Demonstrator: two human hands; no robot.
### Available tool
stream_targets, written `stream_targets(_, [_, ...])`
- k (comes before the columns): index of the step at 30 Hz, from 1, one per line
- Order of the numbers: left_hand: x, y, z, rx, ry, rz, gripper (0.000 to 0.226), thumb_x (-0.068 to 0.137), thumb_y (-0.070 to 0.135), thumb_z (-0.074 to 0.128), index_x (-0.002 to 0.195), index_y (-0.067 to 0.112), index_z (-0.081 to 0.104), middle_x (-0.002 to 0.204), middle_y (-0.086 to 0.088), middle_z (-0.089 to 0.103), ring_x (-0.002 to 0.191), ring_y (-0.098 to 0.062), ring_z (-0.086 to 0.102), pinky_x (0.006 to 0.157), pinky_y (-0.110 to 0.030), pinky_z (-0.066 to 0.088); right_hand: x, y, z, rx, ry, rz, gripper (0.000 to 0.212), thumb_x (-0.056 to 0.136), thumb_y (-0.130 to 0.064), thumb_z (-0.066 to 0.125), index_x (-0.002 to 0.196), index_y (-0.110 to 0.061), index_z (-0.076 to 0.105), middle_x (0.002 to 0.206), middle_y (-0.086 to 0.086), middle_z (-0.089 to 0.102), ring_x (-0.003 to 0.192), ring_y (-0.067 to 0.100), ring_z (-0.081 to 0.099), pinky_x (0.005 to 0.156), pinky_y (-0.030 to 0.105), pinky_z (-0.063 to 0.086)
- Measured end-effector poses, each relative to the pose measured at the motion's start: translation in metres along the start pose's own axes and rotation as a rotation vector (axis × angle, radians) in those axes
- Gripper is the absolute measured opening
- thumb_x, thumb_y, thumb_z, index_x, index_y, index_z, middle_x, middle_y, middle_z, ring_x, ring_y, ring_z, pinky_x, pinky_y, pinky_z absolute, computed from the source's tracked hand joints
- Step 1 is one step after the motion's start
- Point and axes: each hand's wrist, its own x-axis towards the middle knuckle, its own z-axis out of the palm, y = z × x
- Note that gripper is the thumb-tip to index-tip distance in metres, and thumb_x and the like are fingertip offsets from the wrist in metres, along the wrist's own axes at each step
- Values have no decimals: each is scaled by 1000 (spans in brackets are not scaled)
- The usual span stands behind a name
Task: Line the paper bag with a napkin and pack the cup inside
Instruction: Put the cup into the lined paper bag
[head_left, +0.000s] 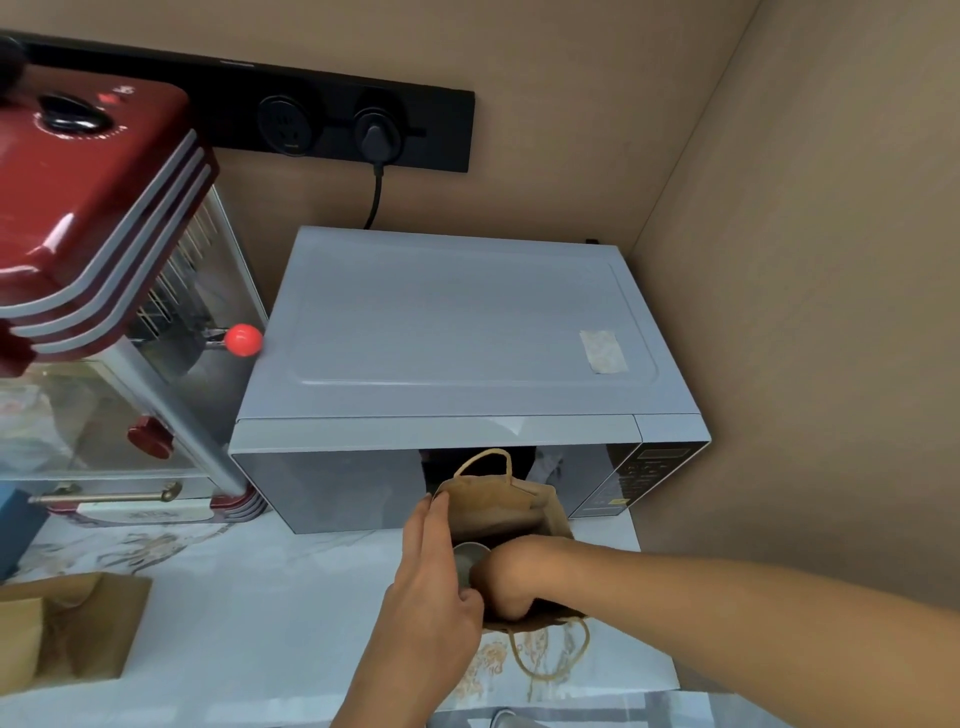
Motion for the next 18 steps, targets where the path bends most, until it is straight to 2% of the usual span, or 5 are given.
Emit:
stream_targets(3, [0,1,1,28,22,-2,84,82,1,48,149,31,5,157,18,5,89,-10,51,81,-23,43,8,3,9,-145,-45,72,29,98,-9,46,124,-3,57,116,15,58,91,29,52,77,35,46])
stream_targets(7, [-1,3,0,36,19,-2,84,83,1,48,149,30,6,156,20,5,97,-9,44,87,-21,40,9,9,18,-176,-48,18,29,96,-7,48,123,-4,58,126,15,59,106,32,59,84,39,49])
stream_targets(12, [-2,3,-2,49,9,-3,83,83,2,48,148,31,6,155,20,5,101,-7,40,92,-21,39,8,9,22,-337,149,-62,26,98,-11,46,120,-5,58,121,13,63,107,33,61,71,38,47])
stream_targets(15, [-2,4,-2,52,9,-20,83,84,3,48,148,32,5,156,19,4,108,-9,41,98,-24,39,9,6,17,-448,264,-128,20,96,-10,50,111,-7,62,115,10,66,106,30,63,81,40,55])
stream_targets(18, [-2,4,-1,63,10,-26,84,84,3,49,148,33,4,156,19,3,120,-16,46,100,-27,40,16,6,22,-580,243,-66,24,97,-10,49,116,-12,63,124,9,62,113,29,60,87,41,54])
